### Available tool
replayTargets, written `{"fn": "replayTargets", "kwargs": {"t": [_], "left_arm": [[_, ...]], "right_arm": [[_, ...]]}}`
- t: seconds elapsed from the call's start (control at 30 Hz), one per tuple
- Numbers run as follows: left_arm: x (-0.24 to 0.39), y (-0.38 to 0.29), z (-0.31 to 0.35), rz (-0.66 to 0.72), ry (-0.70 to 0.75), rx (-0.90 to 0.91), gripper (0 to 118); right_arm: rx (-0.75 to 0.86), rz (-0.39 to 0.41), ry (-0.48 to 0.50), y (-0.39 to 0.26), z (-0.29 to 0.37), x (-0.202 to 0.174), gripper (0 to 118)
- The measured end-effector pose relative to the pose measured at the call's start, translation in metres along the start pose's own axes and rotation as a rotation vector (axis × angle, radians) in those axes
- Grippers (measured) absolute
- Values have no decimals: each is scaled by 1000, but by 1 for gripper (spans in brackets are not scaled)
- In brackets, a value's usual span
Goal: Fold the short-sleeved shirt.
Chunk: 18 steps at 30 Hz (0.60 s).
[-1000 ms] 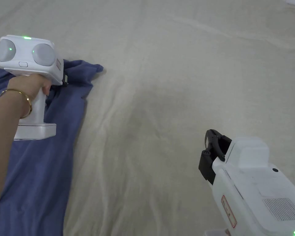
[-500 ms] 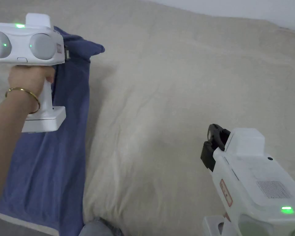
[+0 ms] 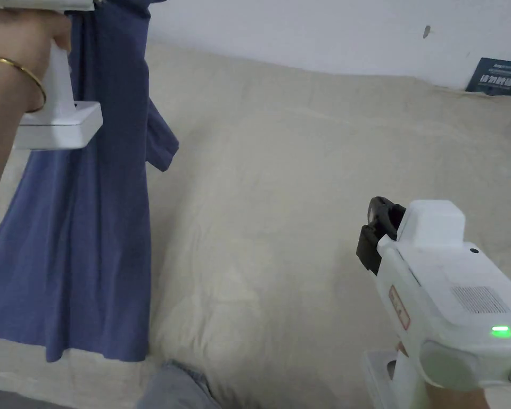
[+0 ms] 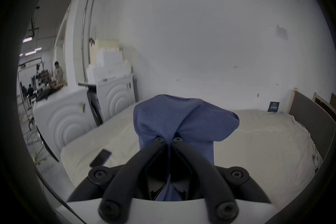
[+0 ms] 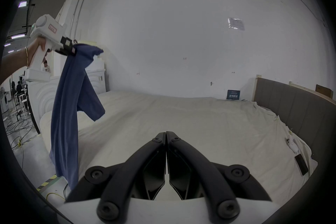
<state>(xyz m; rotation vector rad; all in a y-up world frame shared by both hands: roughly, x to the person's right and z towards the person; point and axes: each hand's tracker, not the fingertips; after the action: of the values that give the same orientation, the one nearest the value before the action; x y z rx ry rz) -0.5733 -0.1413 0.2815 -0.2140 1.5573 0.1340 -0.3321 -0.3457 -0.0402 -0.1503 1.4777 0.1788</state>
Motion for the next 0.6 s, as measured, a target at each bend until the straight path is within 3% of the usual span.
{"fn": "replayTargets", "kwargs": {"t": [0.27, 0.6], "left_arm": [[64, 39, 21, -34, -130, 84, 0], [224, -27, 27, -117, -476, 0, 0]], "right_arm": [[20, -46, -104, -4, 32, 37, 0], [1, -105, -287, -17, 61, 94, 0]]}}
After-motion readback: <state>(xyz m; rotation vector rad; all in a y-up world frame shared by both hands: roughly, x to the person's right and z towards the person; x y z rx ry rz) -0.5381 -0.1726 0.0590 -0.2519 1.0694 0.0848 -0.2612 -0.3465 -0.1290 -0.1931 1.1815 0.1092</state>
